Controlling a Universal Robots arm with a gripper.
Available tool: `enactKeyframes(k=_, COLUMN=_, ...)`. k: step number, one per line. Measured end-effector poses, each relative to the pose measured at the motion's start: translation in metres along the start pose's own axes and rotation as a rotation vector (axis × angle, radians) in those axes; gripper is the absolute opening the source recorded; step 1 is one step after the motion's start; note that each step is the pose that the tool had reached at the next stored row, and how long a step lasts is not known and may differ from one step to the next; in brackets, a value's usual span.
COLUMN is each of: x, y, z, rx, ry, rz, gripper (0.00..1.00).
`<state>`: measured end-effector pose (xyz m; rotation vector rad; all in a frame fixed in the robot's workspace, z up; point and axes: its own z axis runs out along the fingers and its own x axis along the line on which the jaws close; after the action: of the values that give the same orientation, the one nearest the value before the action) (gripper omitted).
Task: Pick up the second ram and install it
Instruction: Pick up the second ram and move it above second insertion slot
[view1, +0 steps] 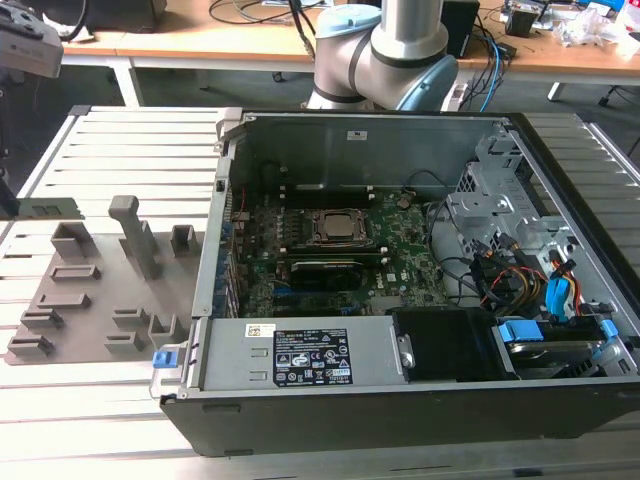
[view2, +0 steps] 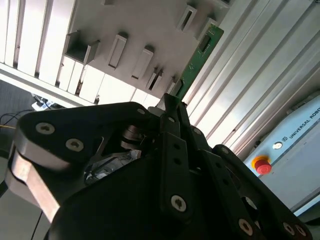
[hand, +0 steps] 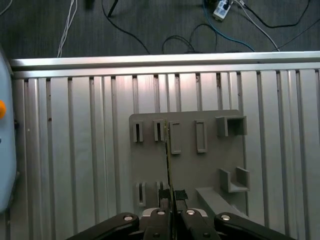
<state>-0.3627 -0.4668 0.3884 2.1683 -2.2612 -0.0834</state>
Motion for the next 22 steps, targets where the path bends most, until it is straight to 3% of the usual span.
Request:
enactKeyframes(k=4, x=-0.0002, y=-0.0044, z=-0.0002, rx=0.0, ry=0.0002, rz=0.0, gripper=0.14)
enactKeyframes(k=7, x=-0.0007, y=-0.0175, z=-0.0008, rx=-0.0001, ry=0.0003, rz=0.0, gripper=0.14)
enactKeyframes(k=12, x=-0.002, y=-0.0472, z=-0.002, rx=0.0001, ry=0.0007, rz=0.0, gripper=0.14)
enactKeyframes(k=17, x=-0.0028, y=-0.0659, z=-0.0028, rx=0.0001, ry=0.0011, rz=0.0, gripper=0.14)
enactKeyframes(k=22, x=-0.0043, y=-0.0957, z=-0.0041, rx=0.0, ry=0.0011, rz=0.0, gripper=0.14)
